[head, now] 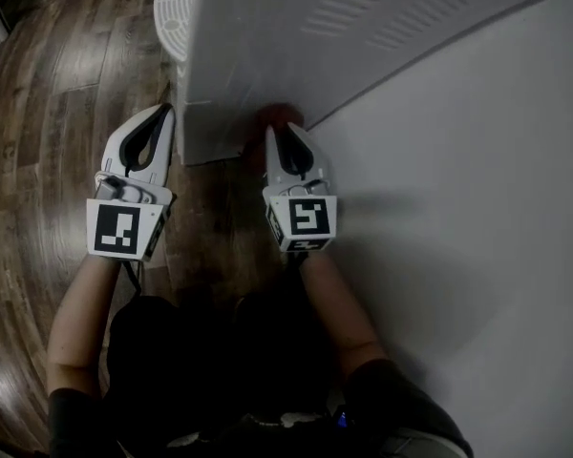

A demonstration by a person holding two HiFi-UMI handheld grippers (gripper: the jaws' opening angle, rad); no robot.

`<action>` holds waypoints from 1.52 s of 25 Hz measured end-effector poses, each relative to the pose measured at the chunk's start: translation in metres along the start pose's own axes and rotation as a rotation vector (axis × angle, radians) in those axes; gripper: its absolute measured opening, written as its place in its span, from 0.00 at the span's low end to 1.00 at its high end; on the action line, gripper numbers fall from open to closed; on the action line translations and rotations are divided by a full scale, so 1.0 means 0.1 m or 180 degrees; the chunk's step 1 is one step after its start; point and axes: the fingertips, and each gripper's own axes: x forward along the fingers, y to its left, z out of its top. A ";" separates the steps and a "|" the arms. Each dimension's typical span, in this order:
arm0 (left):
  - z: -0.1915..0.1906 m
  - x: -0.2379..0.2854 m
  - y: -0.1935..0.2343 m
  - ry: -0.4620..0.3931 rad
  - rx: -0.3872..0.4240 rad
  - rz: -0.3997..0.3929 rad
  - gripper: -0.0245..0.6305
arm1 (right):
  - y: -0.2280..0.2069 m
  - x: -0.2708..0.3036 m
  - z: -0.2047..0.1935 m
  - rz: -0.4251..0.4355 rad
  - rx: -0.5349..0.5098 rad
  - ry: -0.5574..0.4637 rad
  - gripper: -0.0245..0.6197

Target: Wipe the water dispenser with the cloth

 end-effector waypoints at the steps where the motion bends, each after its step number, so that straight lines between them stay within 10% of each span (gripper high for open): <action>1: -0.15 -0.03 0.03 0.0068 -0.0039 0.0048 0.07 | 0.05 0.04 -0.24 0.0026 0.0024 0.0105 0.11; 7: -0.78 -0.02 0.08 0.0371 -0.0108 0.0111 0.07 | 0.28 0.26 -1.23 0.0157 0.0225 0.0631 0.10; 12: -0.83 -0.01 0.15 0.0404 -0.0142 0.0146 0.07 | 0.30 0.29 -1.21 0.0091 0.0164 0.0569 0.10; 31: 3.04 0.33 0.07 -0.0930 0.0124 -0.0282 0.07 | -0.18 -0.58 4.25 0.0365 -0.0617 -0.2119 0.11; 35: 3.54 0.38 -0.01 -0.1037 0.0518 -0.0279 0.07 | -0.16 -0.49 4.80 0.0461 -0.0783 -0.2227 0.11; 38: 3.42 0.27 -0.14 -0.1142 0.0497 -0.0375 0.07 | 0.00 -0.37 4.48 0.0514 -0.0814 -0.2106 0.11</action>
